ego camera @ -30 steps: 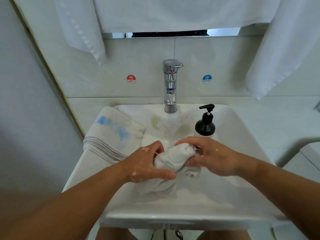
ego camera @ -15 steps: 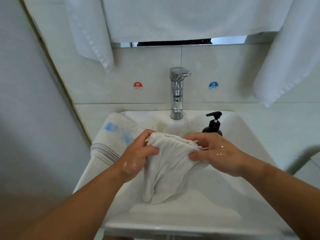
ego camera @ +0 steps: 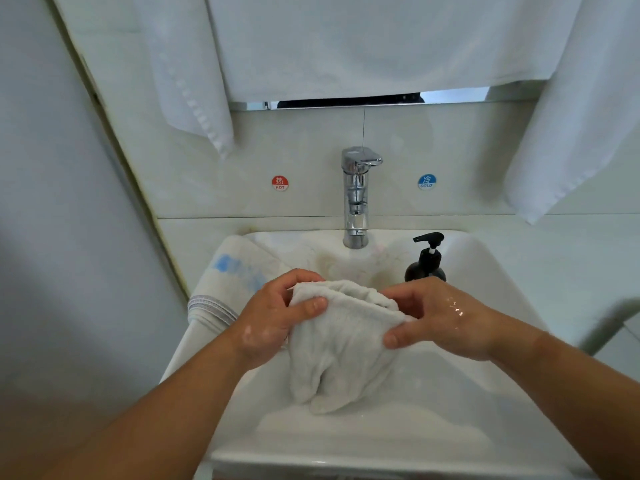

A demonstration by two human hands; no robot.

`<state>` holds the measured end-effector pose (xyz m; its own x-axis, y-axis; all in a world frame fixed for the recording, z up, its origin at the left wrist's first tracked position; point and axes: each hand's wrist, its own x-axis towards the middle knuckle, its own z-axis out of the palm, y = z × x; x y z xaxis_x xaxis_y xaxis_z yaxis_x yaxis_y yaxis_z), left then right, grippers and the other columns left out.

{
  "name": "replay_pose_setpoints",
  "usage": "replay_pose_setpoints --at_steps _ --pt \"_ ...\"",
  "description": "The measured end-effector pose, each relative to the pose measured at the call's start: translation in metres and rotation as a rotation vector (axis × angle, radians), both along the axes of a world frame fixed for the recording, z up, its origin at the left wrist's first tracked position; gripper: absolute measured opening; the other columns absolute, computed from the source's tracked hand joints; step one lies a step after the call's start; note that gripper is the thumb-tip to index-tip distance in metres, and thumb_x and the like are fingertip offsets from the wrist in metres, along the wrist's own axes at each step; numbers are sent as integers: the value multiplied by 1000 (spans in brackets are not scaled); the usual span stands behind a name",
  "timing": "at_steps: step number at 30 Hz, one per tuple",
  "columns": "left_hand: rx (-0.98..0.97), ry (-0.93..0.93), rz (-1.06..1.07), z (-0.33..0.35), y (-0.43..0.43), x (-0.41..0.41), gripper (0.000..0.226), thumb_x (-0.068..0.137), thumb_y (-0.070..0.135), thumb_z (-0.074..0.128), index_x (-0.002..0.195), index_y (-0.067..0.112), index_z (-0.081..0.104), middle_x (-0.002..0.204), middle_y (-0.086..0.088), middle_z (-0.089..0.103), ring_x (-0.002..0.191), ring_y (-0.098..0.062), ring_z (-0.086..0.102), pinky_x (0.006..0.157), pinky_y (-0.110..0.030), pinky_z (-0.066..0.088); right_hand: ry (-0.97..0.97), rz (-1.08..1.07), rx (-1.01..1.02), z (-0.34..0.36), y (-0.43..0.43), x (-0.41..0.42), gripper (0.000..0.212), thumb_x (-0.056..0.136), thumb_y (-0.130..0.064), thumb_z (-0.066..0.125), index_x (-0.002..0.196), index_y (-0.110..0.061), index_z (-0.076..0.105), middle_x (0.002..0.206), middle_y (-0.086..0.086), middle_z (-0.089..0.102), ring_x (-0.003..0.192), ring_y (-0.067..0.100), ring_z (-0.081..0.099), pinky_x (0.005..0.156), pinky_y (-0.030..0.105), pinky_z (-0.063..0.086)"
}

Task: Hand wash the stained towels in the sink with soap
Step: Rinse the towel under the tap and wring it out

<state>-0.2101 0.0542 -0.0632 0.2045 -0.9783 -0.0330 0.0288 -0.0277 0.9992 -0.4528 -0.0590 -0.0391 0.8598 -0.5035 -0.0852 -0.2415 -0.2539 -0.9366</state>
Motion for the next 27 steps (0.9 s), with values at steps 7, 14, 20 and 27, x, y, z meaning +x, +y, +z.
replay_pose_setpoints --at_steps 7,14,20,27 --pt "-29 84 -43 5 -4 -14 29 84 21 79 111 28 70 111 -13 67 99 -32 66 84 -46 57 -4 -201 175 20 8 -2 29 86 -36 76 103 -12 77 97 3 73 89 17 71 77 34 57" --pt "-53 -549 -28 10 -2 -20 24 99 21 59 94 42 69 110 19 63 109 -8 57 89 -25 49 92 -545 204 16 10 12 19 87 -14 70 90 5 67 73 5 58 63 16 59 56 28 52" --pt "210 -675 136 26 -12 -40 50 82 68 65 77 21 50 95 6 58 79 -10 51 63 -26 35 37 -504 2 10 22 25 22 97 -22 62 80 -16 74 77 8 68 73 17 60 70 33 47" --pt "245 -972 110 31 -17 -25 30 76 4 65 80 22 41 80 5 53 71 -17 45 54 -23 33 -99 -534 -42 27 13 16 25 101 -22 56 83 -19 72 77 1 65 77 19 58 71 33 43"
